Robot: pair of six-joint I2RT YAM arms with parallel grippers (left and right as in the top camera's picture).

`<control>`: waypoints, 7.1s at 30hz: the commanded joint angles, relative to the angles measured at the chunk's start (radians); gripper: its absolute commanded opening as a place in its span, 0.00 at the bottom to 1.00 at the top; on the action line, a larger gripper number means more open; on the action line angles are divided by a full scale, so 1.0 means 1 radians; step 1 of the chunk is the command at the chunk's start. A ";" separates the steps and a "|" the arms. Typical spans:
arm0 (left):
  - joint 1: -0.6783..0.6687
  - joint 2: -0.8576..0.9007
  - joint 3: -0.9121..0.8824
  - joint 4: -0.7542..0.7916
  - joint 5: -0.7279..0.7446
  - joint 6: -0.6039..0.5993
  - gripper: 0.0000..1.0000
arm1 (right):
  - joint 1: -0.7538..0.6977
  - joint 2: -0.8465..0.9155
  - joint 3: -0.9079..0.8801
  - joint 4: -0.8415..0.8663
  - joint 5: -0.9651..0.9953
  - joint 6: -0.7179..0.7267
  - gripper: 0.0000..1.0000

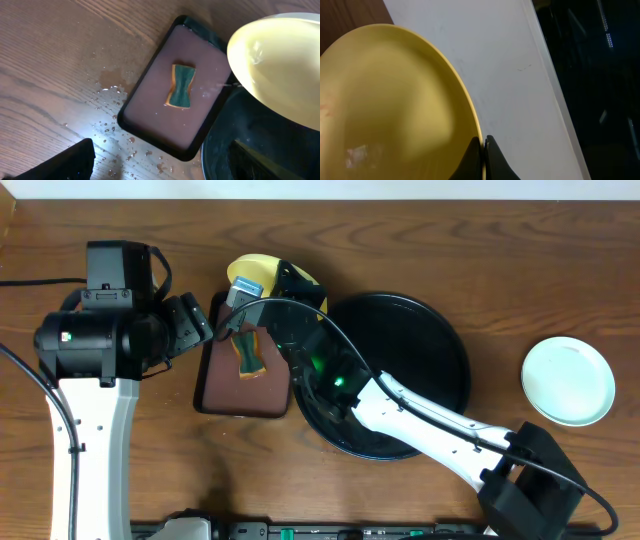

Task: Clean dirty plates on tray and stack at the side

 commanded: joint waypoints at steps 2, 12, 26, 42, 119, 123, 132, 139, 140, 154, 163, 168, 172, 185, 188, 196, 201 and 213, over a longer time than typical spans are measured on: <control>0.005 -0.008 0.007 -0.001 -0.005 0.006 0.85 | 0.017 -0.013 0.013 0.006 0.016 -0.005 0.01; 0.005 -0.008 0.007 -0.001 -0.005 0.006 0.85 | 0.014 -0.013 0.013 -0.006 0.017 0.125 0.01; 0.005 -0.008 0.007 -0.001 -0.005 0.006 0.85 | -0.134 -0.127 0.014 -0.454 -0.157 1.037 0.01; 0.005 -0.008 0.007 -0.001 -0.005 0.006 0.85 | -1.128 -0.328 0.011 -1.070 -0.859 1.520 0.01; 0.005 -0.008 0.007 -0.001 -0.005 0.006 0.86 | -0.854 -1.421 -0.585 -0.985 -0.986 0.798 0.99; 0.005 -0.008 0.007 -0.001 -0.005 0.006 0.86 | -0.891 -1.590 -0.818 -0.888 -0.967 0.799 0.99; 0.005 -0.008 0.007 -0.001 -0.005 0.006 0.85 | -0.921 -1.786 -1.149 -0.667 -0.967 0.803 0.99; 0.005 -0.008 0.007 -0.001 -0.005 0.006 0.85 | -0.920 -1.792 -1.265 -0.459 -0.963 0.802 0.99; 0.005 -0.008 0.007 -0.001 -0.005 0.006 0.85 | -0.920 -1.792 -1.276 -0.435 -0.963 0.802 0.99; 0.005 -0.008 0.007 -0.001 -0.005 0.006 0.86 | -0.920 -1.792 -1.314 -0.347 -0.963 0.802 0.99; 0.005 -0.008 0.007 -0.001 -0.005 0.006 0.85 | -0.920 -1.792 -1.313 -0.347 -0.963 0.802 0.99; 0.005 -0.008 0.007 -0.001 -0.005 0.006 0.85 | -0.920 -1.792 -1.314 -0.348 -0.963 0.803 0.99; 0.003 -0.025 0.001 0.000 -0.005 0.006 0.86 | -0.920 -1.792 -1.314 -0.348 -0.963 0.802 0.99; -0.019 -0.453 -0.364 0.365 -0.072 0.016 0.86 | -0.920 -1.792 -1.314 -0.348 -0.963 0.802 0.99; -0.029 -0.605 -0.547 0.556 -0.066 0.057 0.86 | -0.920 -1.792 -1.314 -0.348 -0.963 0.802 0.99; -0.029 -0.953 -0.963 0.874 -0.052 0.085 0.86 | -0.920 -1.792 -1.314 -0.348 -0.963 0.802 0.99; -0.029 -1.131 -1.160 1.040 -0.030 0.085 0.86 | -0.920 -1.791 -1.313 -0.348 -0.963 0.802 0.99; -0.030 -1.345 -1.410 1.180 -0.036 0.089 0.86 | -0.920 -1.791 -1.313 -0.348 -0.963 0.802 0.99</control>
